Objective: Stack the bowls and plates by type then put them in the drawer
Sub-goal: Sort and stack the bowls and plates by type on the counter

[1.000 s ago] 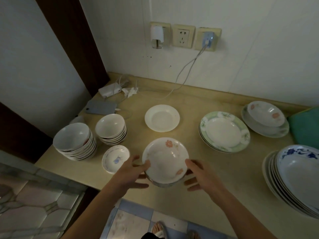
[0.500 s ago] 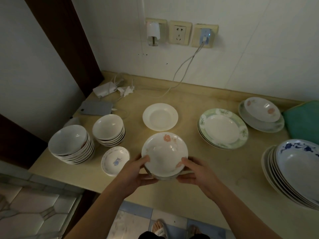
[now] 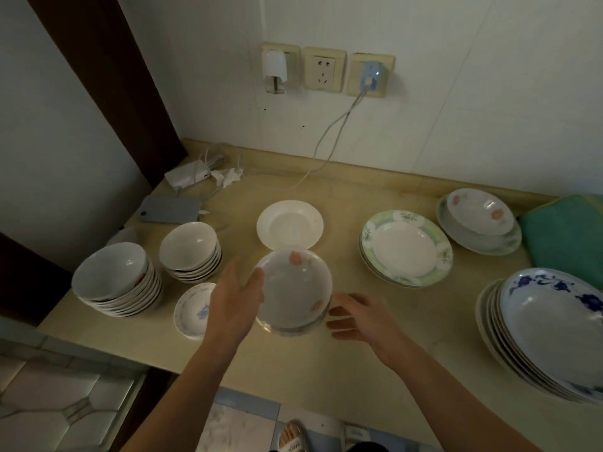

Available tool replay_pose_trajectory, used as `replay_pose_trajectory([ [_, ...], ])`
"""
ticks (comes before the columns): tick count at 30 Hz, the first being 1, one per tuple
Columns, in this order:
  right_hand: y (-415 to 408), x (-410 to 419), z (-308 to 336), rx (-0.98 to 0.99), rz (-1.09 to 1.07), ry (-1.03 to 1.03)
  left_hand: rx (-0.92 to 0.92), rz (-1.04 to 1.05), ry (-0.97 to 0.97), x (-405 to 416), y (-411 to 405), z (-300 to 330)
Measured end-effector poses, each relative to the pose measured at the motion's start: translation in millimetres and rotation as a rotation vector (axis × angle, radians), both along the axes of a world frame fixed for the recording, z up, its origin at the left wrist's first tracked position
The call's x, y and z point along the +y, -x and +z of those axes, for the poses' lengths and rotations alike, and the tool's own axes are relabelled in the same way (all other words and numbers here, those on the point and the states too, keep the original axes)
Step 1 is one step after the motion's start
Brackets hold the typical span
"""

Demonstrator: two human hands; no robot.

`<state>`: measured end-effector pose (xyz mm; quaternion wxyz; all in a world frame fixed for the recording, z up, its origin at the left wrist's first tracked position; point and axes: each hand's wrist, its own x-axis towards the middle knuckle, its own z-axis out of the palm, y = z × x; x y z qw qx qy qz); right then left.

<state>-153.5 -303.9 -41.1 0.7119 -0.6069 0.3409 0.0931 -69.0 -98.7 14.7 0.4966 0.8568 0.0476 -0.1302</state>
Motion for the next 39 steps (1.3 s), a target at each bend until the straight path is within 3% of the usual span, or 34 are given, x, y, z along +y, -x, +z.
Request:
replay_pose_trajectory([
  [4, 0.2, -32.4, 23.3, -0.033, 0.031, 0.237, -0.258, -0.025, 0.052, -41.9, 2.2, 30.5],
  [8, 5.7, -85.9, 63.0, -0.180, 0.052, 0.383, -0.345, -0.131, 0.187, -108.1, 5.1, 38.7],
  [12, 17.3, -161.3, 99.3, -0.250, -0.036, 0.473, -0.321, -0.227, 0.126, -179.6, 0.2, 20.3],
  [17, 32.5, -269.5, 109.6, -0.188, -0.203, 0.629, -0.152, -0.307, -0.161, -240.4, -10.7, -22.3],
  [20, 30.1, -323.5, 97.3, -0.118, -0.225, 0.665, -0.091, -0.238, -0.254, -255.3, -12.2, -42.5],
  [23, 21.5, -363.1, 74.8, -0.018, -0.197, 0.709, 0.044, -0.153, -0.196, -264.0, -11.3, -58.1],
  [28, -3.8, -400.8, 34.7, 0.139, -0.148, 0.632, 0.103, -0.091, -0.147, -269.9, -8.8, -74.4],
  [39, -42.5, -416.4, 1.7, 0.247, -0.199, 0.326, 0.148, -0.025, 0.030, -261.8, -19.3, -79.1],
])
